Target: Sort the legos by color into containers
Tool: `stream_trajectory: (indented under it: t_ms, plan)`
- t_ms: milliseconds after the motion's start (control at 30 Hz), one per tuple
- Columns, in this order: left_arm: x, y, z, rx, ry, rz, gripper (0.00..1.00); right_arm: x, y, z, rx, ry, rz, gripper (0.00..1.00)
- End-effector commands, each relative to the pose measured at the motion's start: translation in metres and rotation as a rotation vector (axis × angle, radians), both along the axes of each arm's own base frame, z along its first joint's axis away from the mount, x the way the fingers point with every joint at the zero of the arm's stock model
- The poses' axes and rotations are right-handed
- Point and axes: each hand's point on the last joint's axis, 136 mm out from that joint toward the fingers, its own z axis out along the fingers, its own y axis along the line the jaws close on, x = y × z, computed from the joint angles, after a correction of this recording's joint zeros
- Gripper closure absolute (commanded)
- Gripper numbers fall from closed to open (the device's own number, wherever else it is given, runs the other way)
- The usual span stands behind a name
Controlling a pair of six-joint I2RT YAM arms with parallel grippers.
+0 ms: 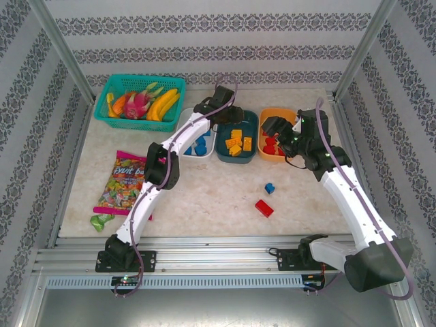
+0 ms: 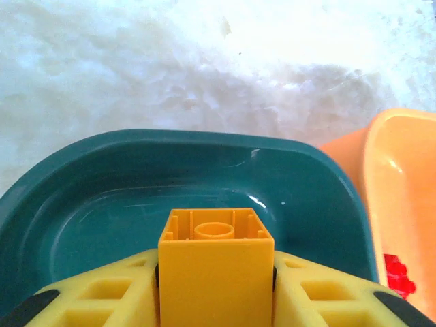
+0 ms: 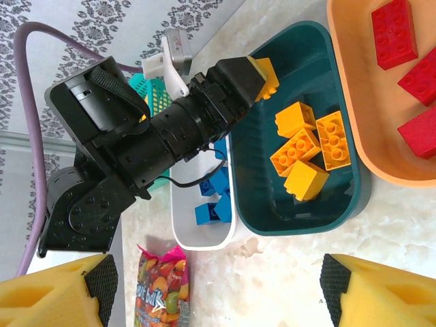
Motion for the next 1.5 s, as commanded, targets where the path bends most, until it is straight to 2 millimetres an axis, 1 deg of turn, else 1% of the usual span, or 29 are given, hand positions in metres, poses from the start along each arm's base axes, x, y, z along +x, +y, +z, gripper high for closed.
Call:
stream_trajectory:
  t_ms: [0, 233, 267, 333, 367, 433, 533, 633, 733, 800, 833, 900, 967, 1033, 1100, 1133, 1167, 1200, 1267, 1333, 1400, 1467]
  plan:
    - [0.008, -0.008, 0.001, -0.043, -0.022, 0.007, 0.59, 0.0, 0.0, 0.0, 0.025, -0.005, -0.001, 0.2]
    - [0.0, -0.005, -0.024, -0.014, 0.042, 0.002, 0.56, 0.0, 0.001, -0.001, 0.021, 0.006, 0.007, 0.19]
    - [-0.001, -0.006, -0.025, -0.013, 0.047, 0.001, 0.55, 0.0, 0.001, -0.001, 0.02, 0.007, 0.009, 0.19]
    - [-0.002, -0.005, -0.025, -0.012, 0.051, -0.002, 0.5, 0.0, 0.002, -0.003, 0.019, 0.017, 0.013, 0.19]
    - [-0.002, -0.005, -0.023, -0.012, 0.048, 0.0, 0.46, 0.0, 0.002, -0.003, 0.018, 0.02, 0.018, 0.19]
    - [-0.003, -0.005, -0.015, -0.013, 0.039, -0.004, 0.42, 0.0, 0.002, -0.003, 0.011, 0.027, 0.022, 0.19]
    - [-0.003, -0.004, 0.004, -0.014, 0.015, -0.007, 0.38, -0.002, 0.002, -0.001, -0.013, 0.029, 0.034, 0.19]
    - [-0.005, -0.002, 0.037, -0.03, -0.025, -0.003, 0.35, -0.007, -0.006, -0.001, -0.076, 0.045, 0.03, 0.19]
    - [-0.011, -0.006, 0.082, -0.064, -0.083, -0.013, 0.32, -0.016, -0.015, -0.006, -0.148, 0.076, 0.023, 0.2]
    - [-0.02, -0.009, 0.116, -0.09, -0.12, -0.016, 0.29, -0.026, -0.025, -0.016, -0.222, 0.139, 0.014, 0.21]
    - [-0.024, -0.008, 0.13, -0.094, -0.134, -0.016, 0.28, -0.031, -0.028, -0.021, -0.252, 0.166, 0.016, 0.22]
    - [-0.041, -0.009, 0.16, -0.101, -0.155, -0.029, 0.25, -0.047, -0.033, -0.036, -0.338, 0.245, 0.042, 0.24]
    - [-0.062, -0.009, 0.177, -0.092, -0.147, -0.059, 0.24, -0.063, -0.031, -0.051, -0.408, 0.306, 0.101, 0.25]
    - [-0.09, -0.009, 0.188, -0.076, -0.122, -0.11, 0.23, -0.083, -0.027, -0.068, -0.491, 0.361, 0.18, 0.25]
    - [-0.126, -0.01, 0.189, -0.049, -0.094, -0.18, 0.22, -0.103, -0.024, -0.089, -0.571, 0.412, 0.263, 0.24]
    - [-0.142, -0.009, 0.181, -0.037, -0.068, -0.205, 0.22, -0.111, -0.022, -0.098, -0.594, 0.429, 0.295, 0.24]
    - [-0.163, -0.007, 0.18, -0.045, -0.053, -0.233, 0.22, -0.12, -0.021, -0.11, -0.619, 0.452, 0.323, 0.23]
    - [-0.183, -0.001, 0.178, -0.057, -0.039, -0.25, 0.21, -0.127, -0.021, -0.12, -0.638, 0.473, 0.346, 0.22]
    - [-0.222, 0.01, 0.165, -0.069, 0.001, -0.275, 0.2, -0.138, -0.019, -0.139, -0.659, 0.514, 0.389, 0.22]
    - [-0.258, 0.024, 0.156, -0.091, 0.042, -0.283, 0.2, -0.144, -0.016, -0.153, -0.682, 0.545, 0.434, 0.21]
    - [-0.296, 0.04, 0.138, -0.086, 0.083, -0.295, 0.18, -0.148, -0.008, -0.167, -0.69, 0.578, 0.495, 0.19]
    - [-0.326, 0.055, 0.122, -0.068, 0.113, -0.295, 0.18, -0.151, 0.0, -0.178, -0.7, 0.615, 0.551, 0.19]
